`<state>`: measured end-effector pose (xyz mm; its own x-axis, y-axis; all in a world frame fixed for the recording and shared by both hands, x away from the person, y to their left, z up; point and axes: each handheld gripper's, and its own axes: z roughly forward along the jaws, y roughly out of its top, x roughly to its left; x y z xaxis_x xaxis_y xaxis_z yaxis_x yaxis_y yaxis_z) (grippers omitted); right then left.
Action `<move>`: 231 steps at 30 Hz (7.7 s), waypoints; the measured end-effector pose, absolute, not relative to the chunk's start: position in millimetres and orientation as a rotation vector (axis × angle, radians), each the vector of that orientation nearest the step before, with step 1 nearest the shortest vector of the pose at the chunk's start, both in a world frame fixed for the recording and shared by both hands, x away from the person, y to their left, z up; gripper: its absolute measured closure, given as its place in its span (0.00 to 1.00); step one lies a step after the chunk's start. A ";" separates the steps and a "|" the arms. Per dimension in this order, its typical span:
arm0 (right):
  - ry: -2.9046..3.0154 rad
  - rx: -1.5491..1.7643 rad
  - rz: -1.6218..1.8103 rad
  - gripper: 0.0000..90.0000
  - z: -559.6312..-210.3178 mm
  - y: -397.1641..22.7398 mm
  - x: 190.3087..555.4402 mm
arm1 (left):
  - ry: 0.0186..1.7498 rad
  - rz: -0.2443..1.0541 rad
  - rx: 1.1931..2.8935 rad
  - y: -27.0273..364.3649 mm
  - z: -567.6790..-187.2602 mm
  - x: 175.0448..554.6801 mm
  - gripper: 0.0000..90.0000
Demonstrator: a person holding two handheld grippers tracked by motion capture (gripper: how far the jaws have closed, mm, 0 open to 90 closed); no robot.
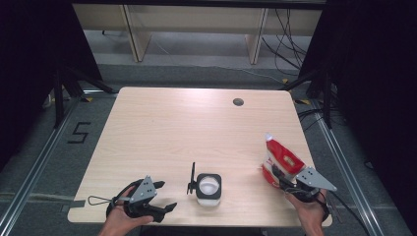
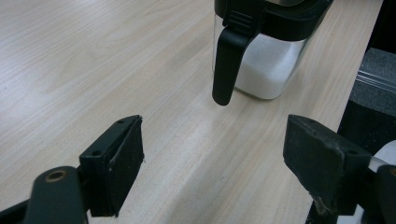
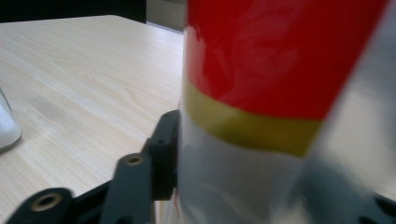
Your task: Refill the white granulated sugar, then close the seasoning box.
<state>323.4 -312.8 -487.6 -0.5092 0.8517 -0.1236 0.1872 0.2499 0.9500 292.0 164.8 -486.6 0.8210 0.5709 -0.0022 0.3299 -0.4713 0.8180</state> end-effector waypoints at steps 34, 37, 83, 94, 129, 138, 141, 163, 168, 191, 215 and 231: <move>1.864 1.142 1.215 0.35 -481.8 -316.5 266.1 | 0.674 0.334 2.063 163.2 -484.9 295.9 0.22; 1.887 1.159 1.226 0.35 -480.5 -316.4 263.5 | 0.656 0.336 2.077 164.5 -484.2 296.5 0.22; 1.889 1.115 1.189 0.35 -478.6 -307.9 244.6 | 0.609 0.325 1.965 151.1 -453.3 306.9 0.89; 1.894 1.090 1.183 0.35 -477.9 -306.6 244.9 | 0.528 0.351 1.990 133.3 -441.3 308.3 0.99; 1.897 1.114 1.195 0.36 -476.9 -301.4 242.7 | 0.438 0.314 2.018 98.4 -429.2 308.4 0.99; 1.902 1.089 1.202 0.36 -476.6 -301.5 243.8 | 0.411 0.307 2.036 92.6 -431.7 309.2 0.99; 1.903 1.088 1.195 0.36 -476.9 -301.4 243.8 | 0.401 0.299 2.036 91.1 -433.4 309.5 0.99; 1.909 1.061 1.197 0.36 -477.7 -299.9 245.1 | 0.396 0.279 2.059 78.8 -439.5 307.2 0.99; 1.912 1.060 1.194 0.36 -477.3 -299.8 244.8 | 0.395 0.265 2.065 75.3 -442.6 307.0 0.99; 1.920 1.080 1.212 0.36 -477.5 -296.7 243.4 | 0.403 0.249 2.048 75.5 -443.5 307.7 0.88; 1.926 1.048 1.208 0.36 -476.5 -297.3 243.8 | 0.602 0.260 1.995 120.2 -448.3 305.1 0.22; 1.942 1.033 1.207 0.35 -476.6 -293.7 243.2 | 0.678 0.216 2.006 138.6 -464.5 296.6 0.20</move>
<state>243.2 -293.7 -476.6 -0.5002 0.8601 -0.1002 0.2909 0.2759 0.9161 296.6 138.6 -464.5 0.8291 0.5452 -0.1238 0.3728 -0.3739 0.8493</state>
